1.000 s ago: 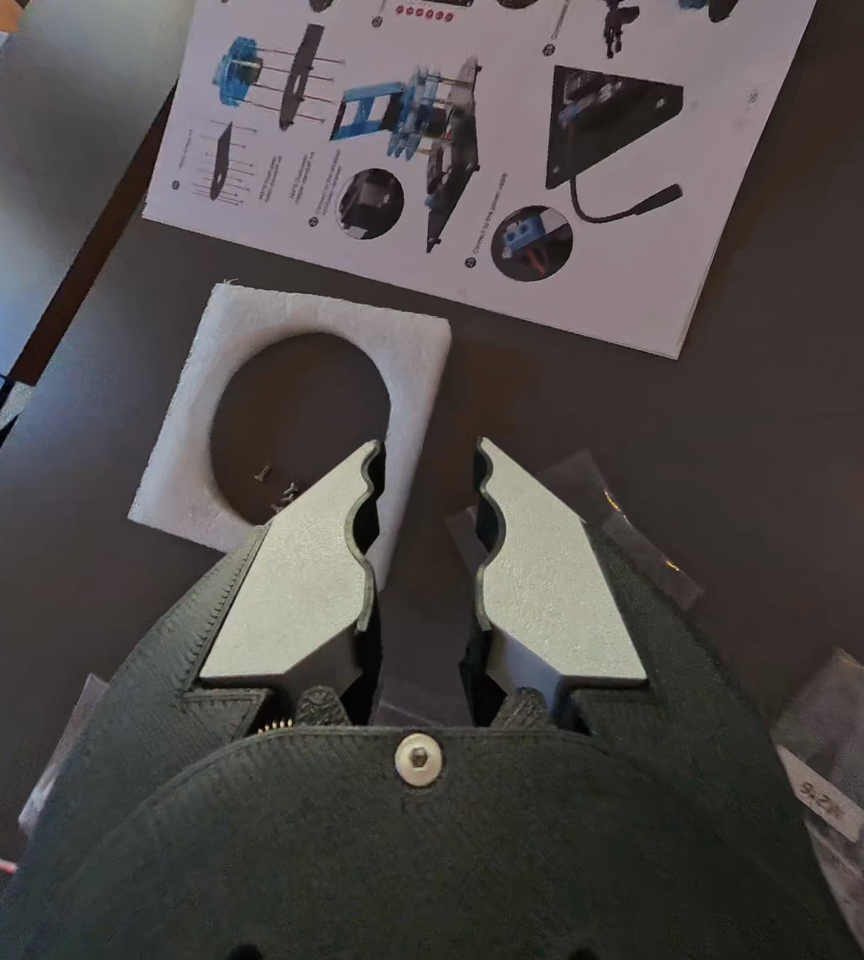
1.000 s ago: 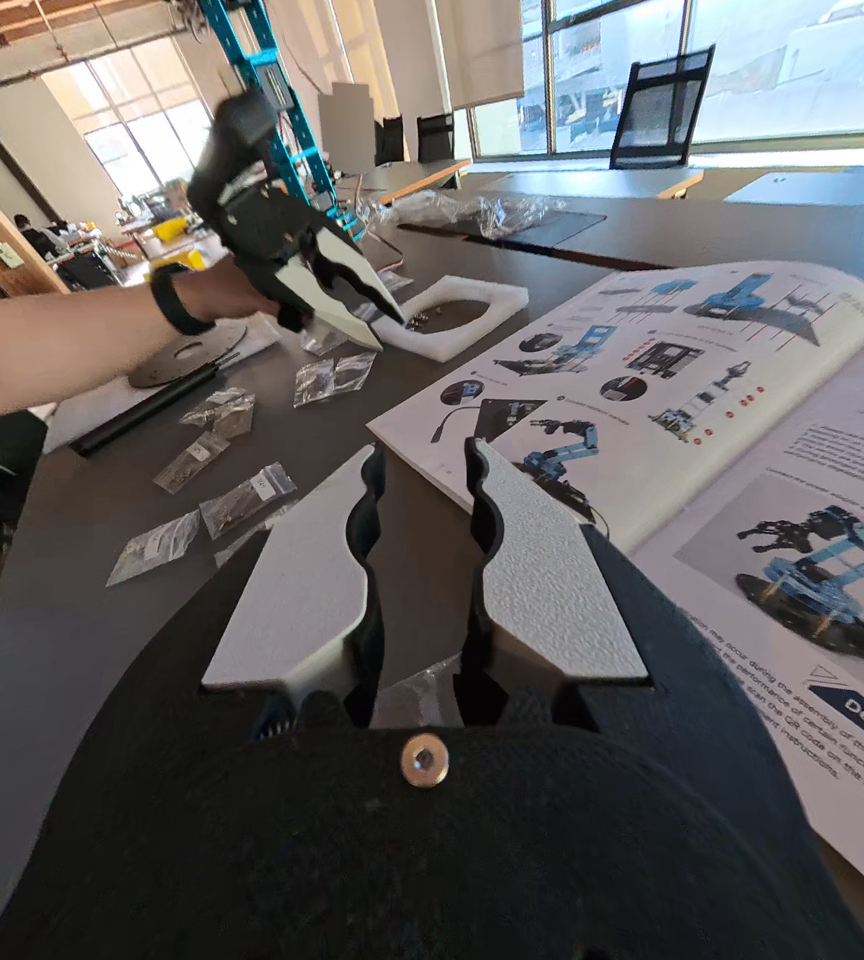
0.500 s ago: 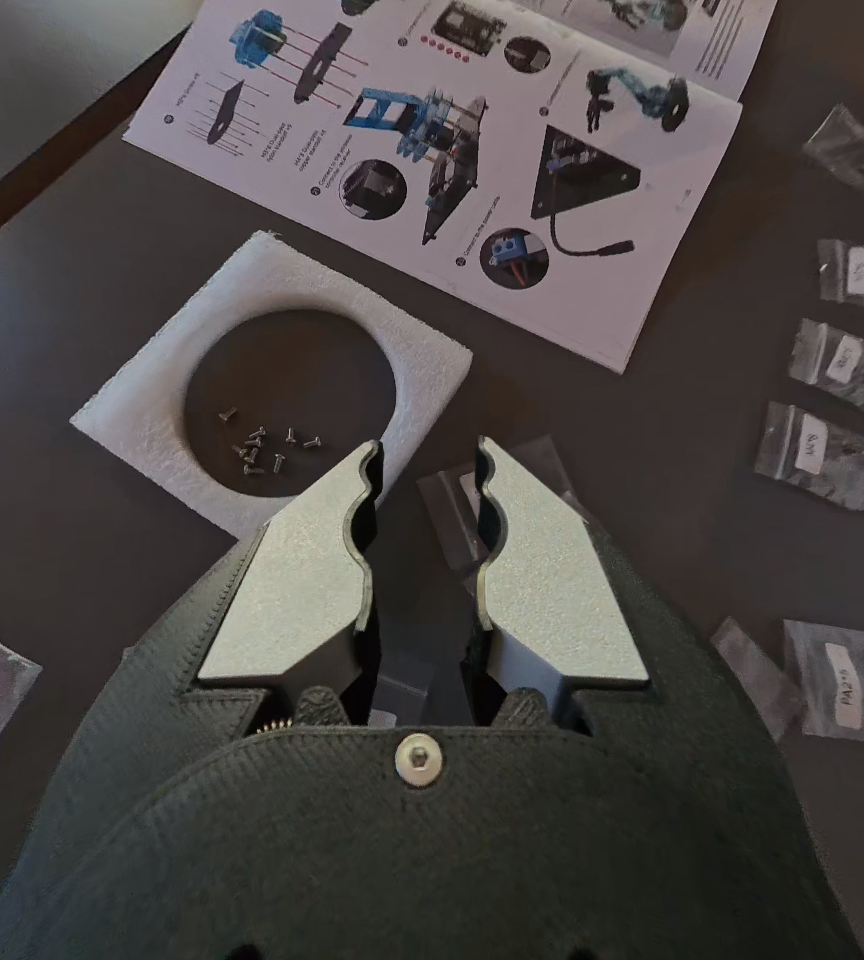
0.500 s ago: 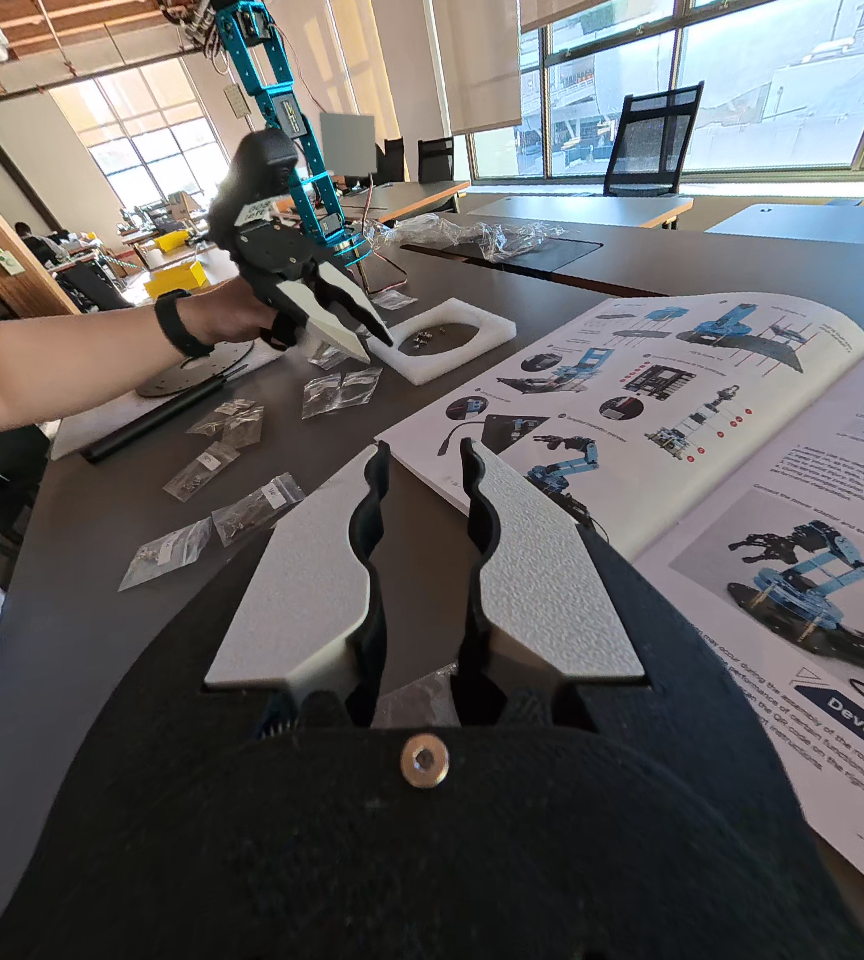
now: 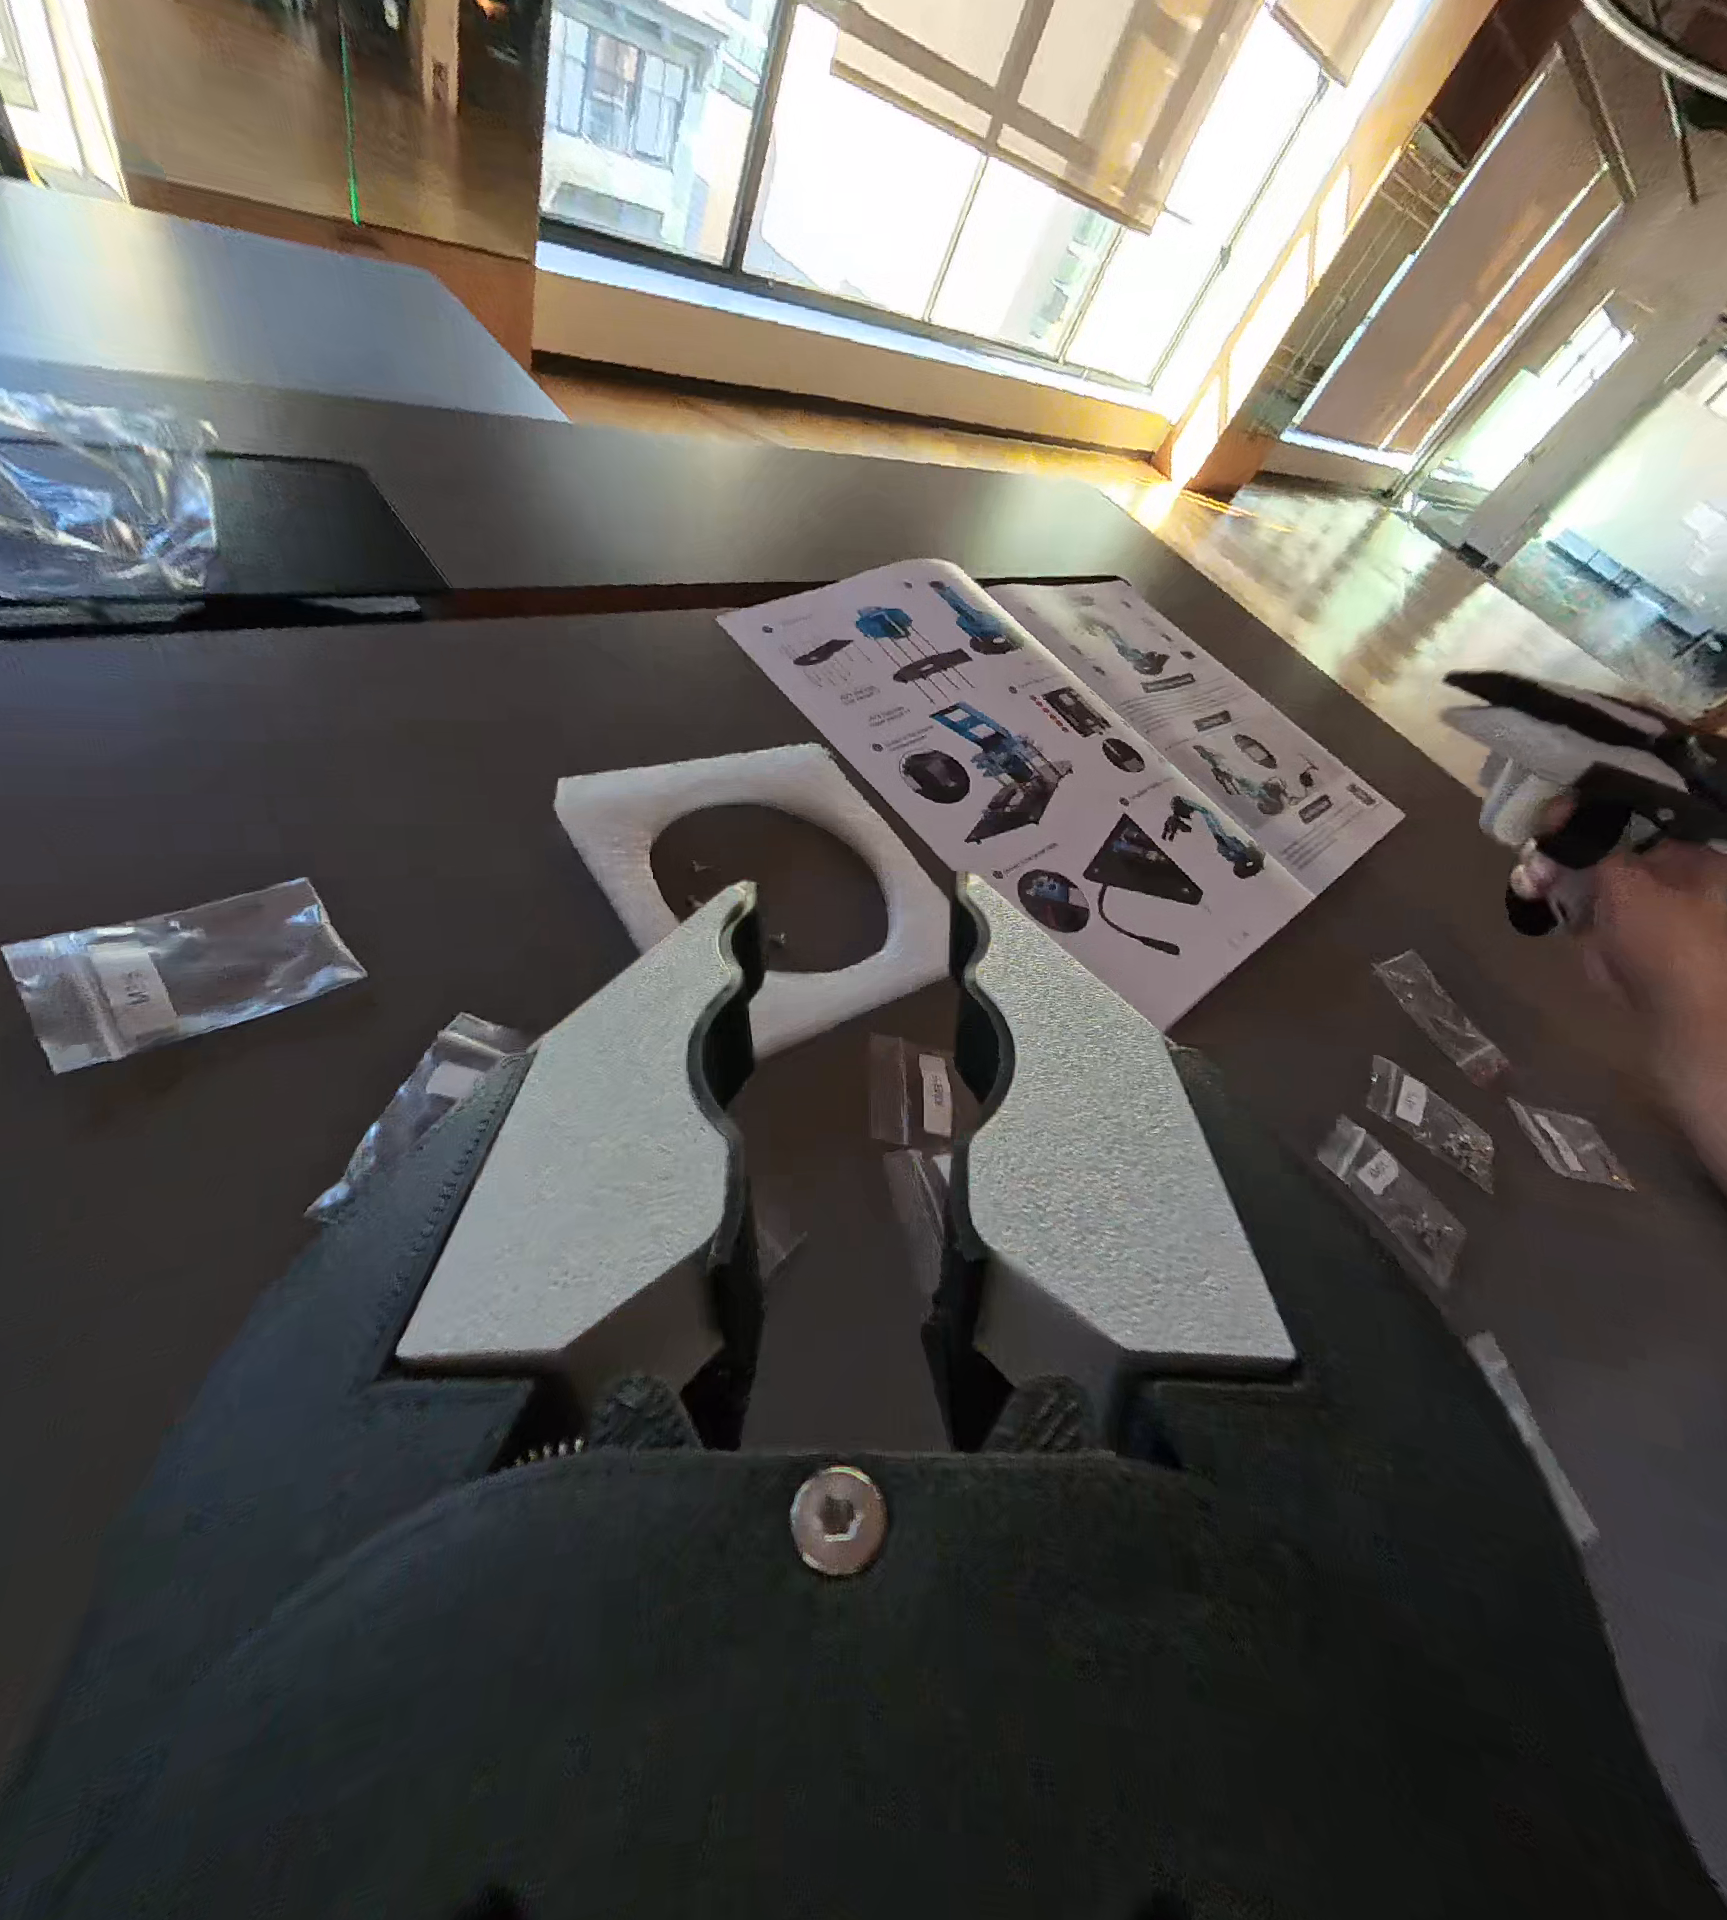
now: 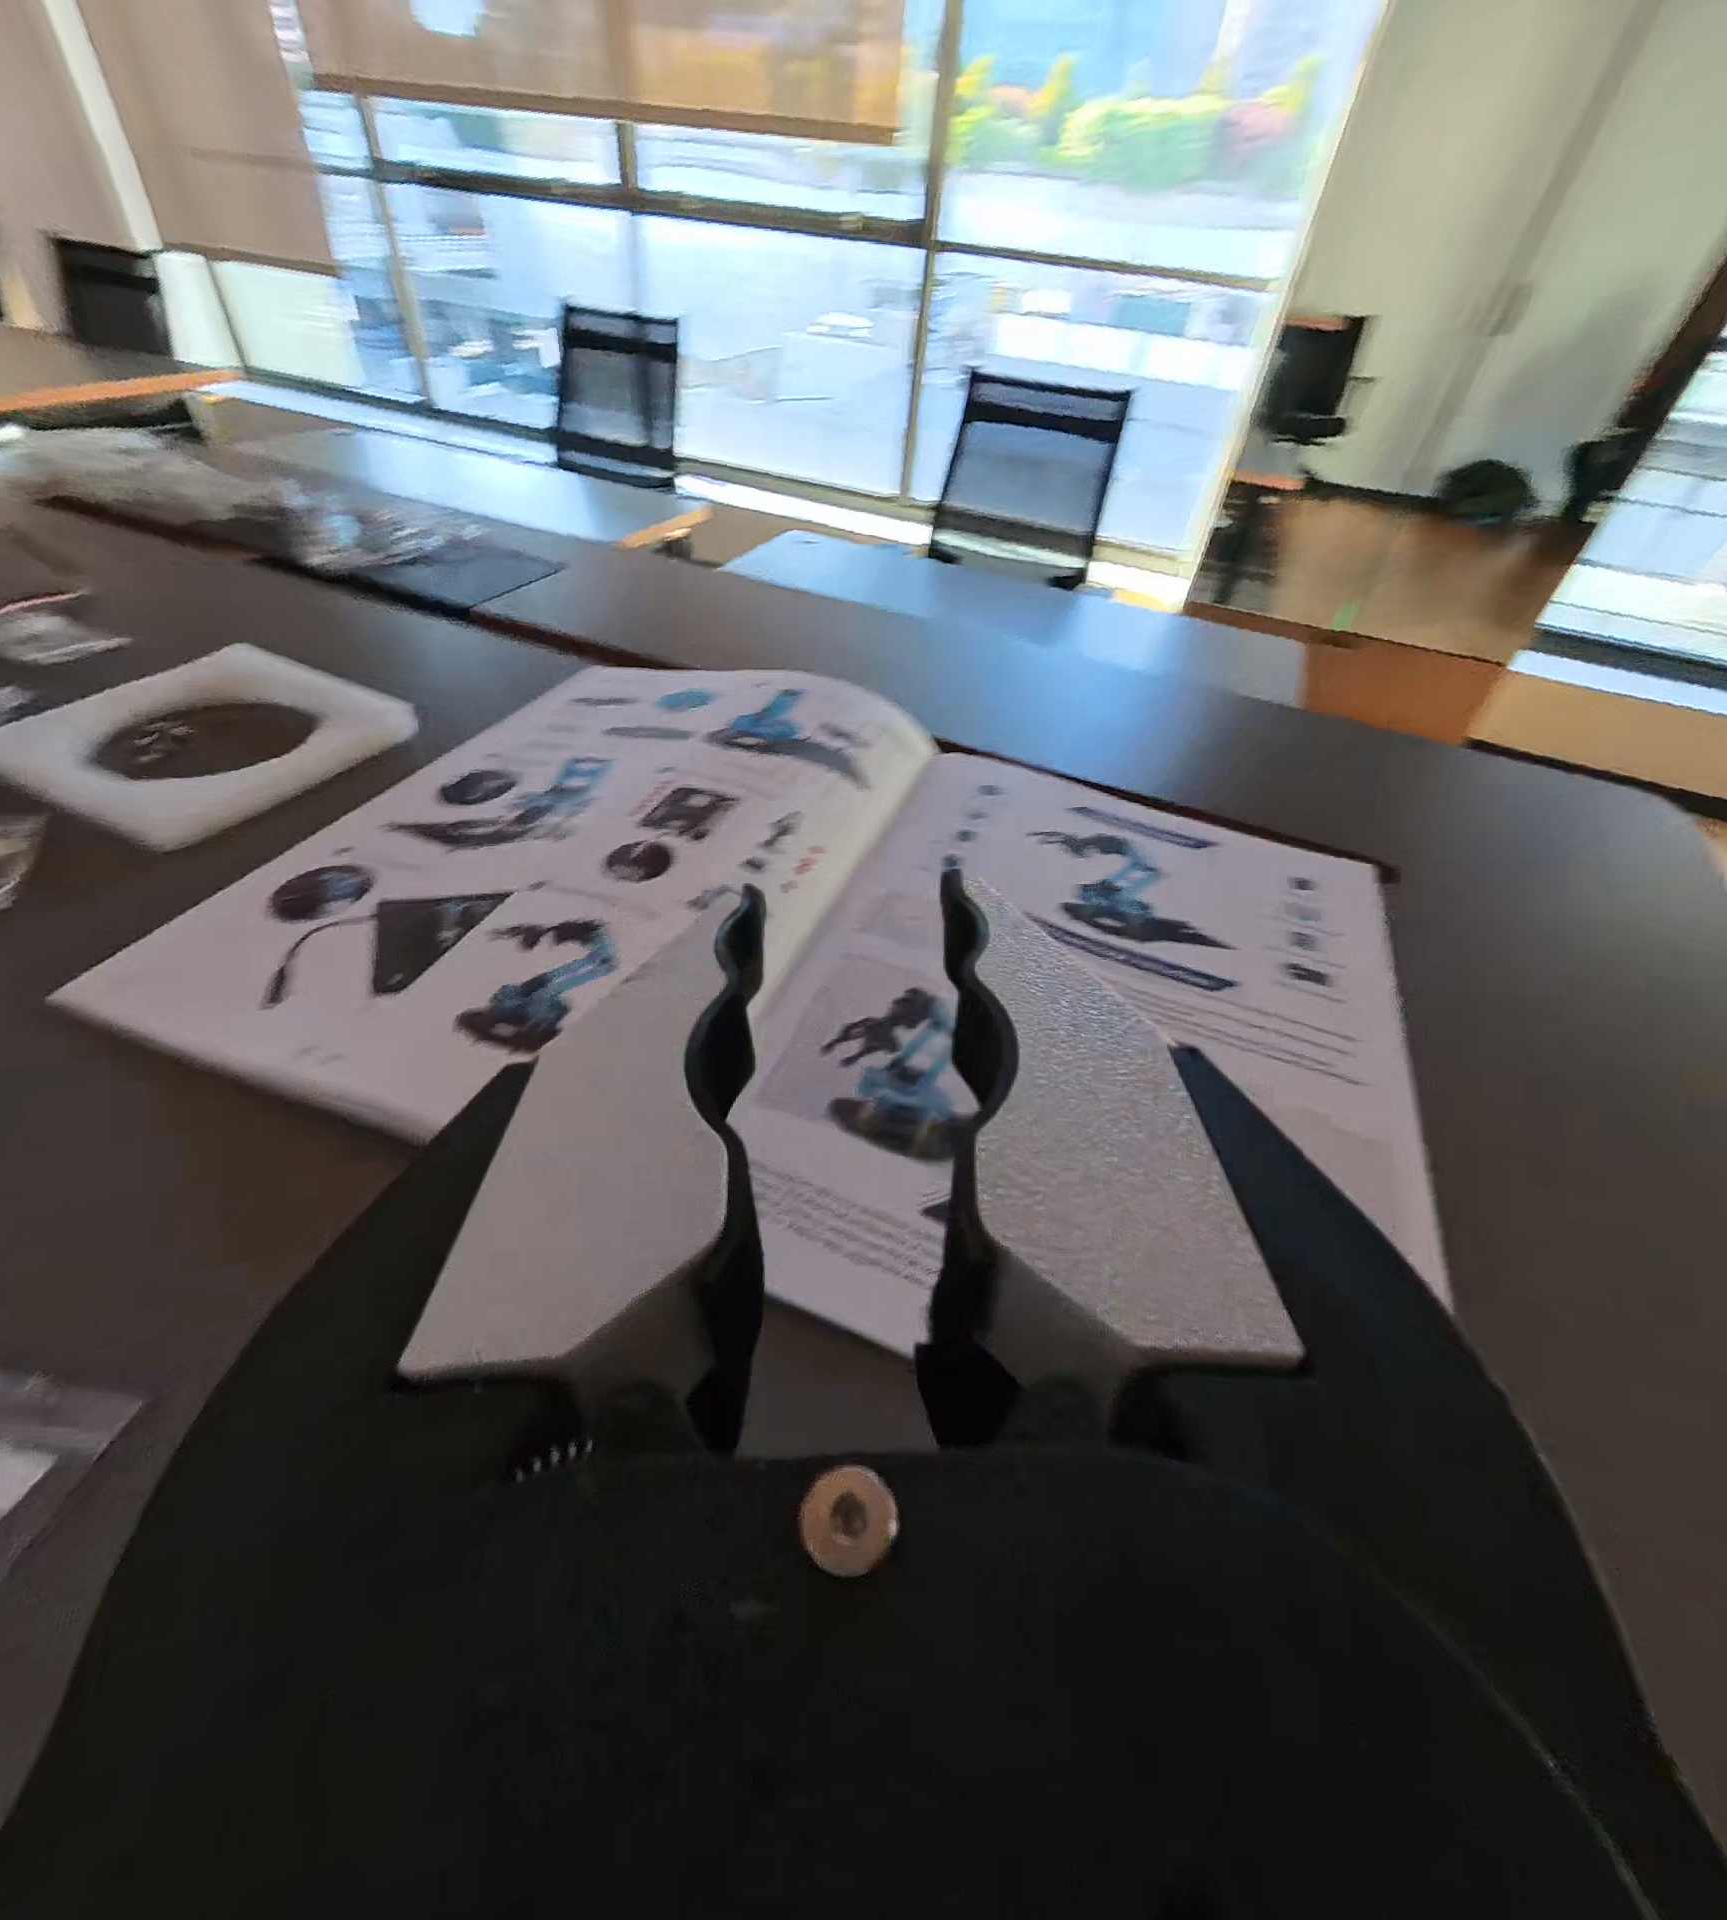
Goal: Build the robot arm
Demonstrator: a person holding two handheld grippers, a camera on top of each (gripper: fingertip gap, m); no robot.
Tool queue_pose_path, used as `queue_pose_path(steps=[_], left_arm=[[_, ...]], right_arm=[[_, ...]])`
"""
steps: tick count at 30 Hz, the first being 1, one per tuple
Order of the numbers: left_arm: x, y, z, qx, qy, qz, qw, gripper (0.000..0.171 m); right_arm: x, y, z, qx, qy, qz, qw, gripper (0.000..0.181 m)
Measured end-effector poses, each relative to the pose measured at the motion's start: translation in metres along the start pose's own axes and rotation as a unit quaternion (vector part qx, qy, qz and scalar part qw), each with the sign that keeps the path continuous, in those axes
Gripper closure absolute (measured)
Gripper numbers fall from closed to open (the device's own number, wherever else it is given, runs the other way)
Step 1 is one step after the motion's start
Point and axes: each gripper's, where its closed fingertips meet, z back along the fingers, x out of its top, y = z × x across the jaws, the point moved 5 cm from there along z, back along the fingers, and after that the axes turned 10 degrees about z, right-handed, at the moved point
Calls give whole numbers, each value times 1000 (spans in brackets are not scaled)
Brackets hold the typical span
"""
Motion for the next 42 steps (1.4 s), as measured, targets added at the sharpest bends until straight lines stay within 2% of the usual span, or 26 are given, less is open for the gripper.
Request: queue_pose_path(steps=[2,7,11,13,19,25,42], left_arm=[[-1,4,4,-10,9,16,1000,141],[2,3,16,13,-31,25,999,154],[2,-5,21,32,-50,8,998,160],[4,-11,23,27,-60,5,998,160],[10,-8,31,44,-99,-4,994,159],[10,-3,33,52,-100,6,994,159],[8,0,34,66,-91,8,994,153]], right_arm=[[9,-14,-4,-39,-16,-12,999,145],[19,-29,-23,-94,-60,-17,994,146],[2,-24,-23,-116,-32,80,989,148],[1,-24,-19,-114,-25,113,987,148],[1,-32,-7,-116,-28,118,986,153],[-3,-43,-2,-123,-34,80,989,154],[-9,-40,-7,-108,-17,78,991,154]])
